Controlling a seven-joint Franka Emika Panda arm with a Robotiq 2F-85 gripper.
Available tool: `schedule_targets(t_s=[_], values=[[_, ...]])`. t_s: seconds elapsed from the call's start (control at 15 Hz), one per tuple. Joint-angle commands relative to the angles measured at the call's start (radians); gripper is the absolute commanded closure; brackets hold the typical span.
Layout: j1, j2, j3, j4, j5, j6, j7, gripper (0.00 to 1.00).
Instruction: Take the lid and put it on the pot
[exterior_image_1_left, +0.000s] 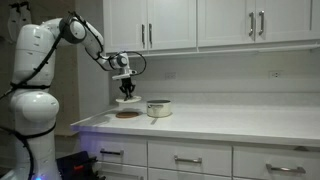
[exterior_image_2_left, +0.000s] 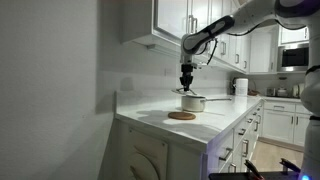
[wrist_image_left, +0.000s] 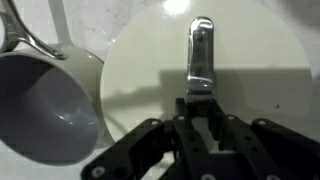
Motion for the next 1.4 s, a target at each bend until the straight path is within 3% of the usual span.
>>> schedule_targets(t_s=[0.0, 0.2, 0.47, 0.93, 1.33], values=[[-0.012, -0.137, 0.02, -0.004, 0.005, -0.088, 0.023, 0.94], [-0.018, -0.194, 0.023, -0.007, -0.019, -0.096, 0.014, 0.94], [-0.037, -0.215, 0.008, -0.01, -0.006, -0.024, -0.01, 0.94], [-0.089, -0.178, -0.017, -0.011, -0.015, 0.101, -0.005, 0.94], [-0.116, -0.121, -0.028, 0.007, -0.034, 0.144, 0.004, 0.94]])
